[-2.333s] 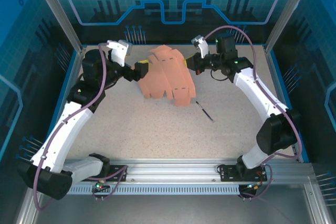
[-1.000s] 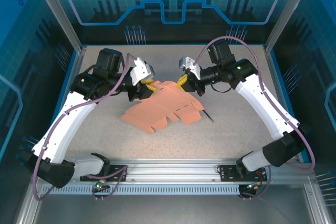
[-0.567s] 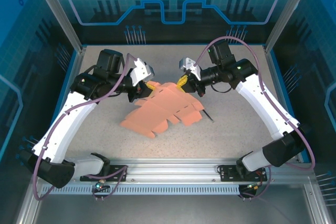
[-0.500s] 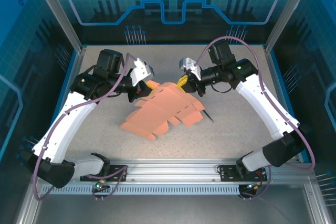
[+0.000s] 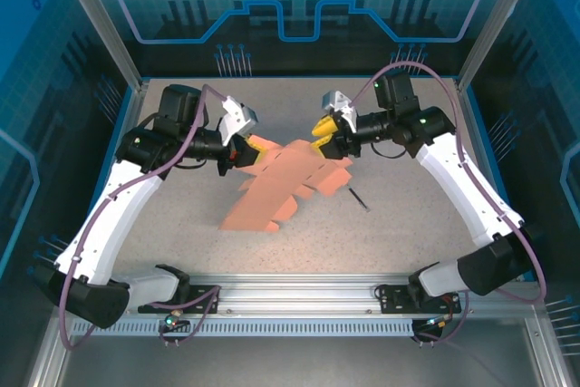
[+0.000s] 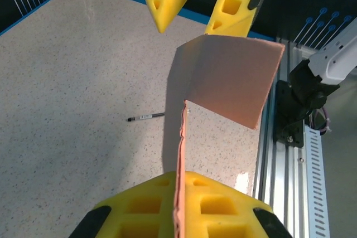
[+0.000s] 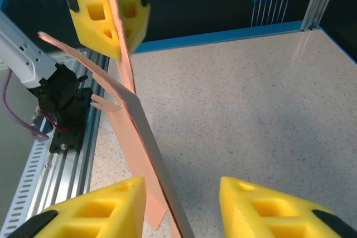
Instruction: Fold the paper box
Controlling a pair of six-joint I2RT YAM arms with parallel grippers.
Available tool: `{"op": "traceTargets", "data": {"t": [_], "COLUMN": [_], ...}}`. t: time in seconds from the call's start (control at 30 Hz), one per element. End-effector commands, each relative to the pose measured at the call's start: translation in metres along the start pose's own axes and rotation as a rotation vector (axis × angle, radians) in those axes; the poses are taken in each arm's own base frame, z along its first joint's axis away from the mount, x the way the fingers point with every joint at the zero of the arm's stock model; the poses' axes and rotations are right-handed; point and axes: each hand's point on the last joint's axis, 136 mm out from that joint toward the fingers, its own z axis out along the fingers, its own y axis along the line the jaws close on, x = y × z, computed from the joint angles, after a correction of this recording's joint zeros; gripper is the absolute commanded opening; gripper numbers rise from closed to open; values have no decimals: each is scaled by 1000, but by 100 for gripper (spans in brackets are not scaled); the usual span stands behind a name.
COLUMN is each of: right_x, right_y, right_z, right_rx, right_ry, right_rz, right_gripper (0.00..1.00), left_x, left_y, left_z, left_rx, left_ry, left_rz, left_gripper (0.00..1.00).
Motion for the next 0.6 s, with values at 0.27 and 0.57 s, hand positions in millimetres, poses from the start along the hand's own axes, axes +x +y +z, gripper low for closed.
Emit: {"op": "traceTargets", "data": {"t": [0.27,0.57], "right_x": [-2,-2], "right_y": [-8,-6], "right_z": [0,0], "right_rx": [-41,-52], "right_ry": [-71,-85], "right_rz": [-60,-53], "right_gripper": [44,20], "left_x": [-20,-21], "left_y": [-10,-2], "left_z": [-14,-14], "left_rx": [74,61], "left_ry": [-118,-130], "left_rz": [0,-21], "left_gripper": [0,0]}}
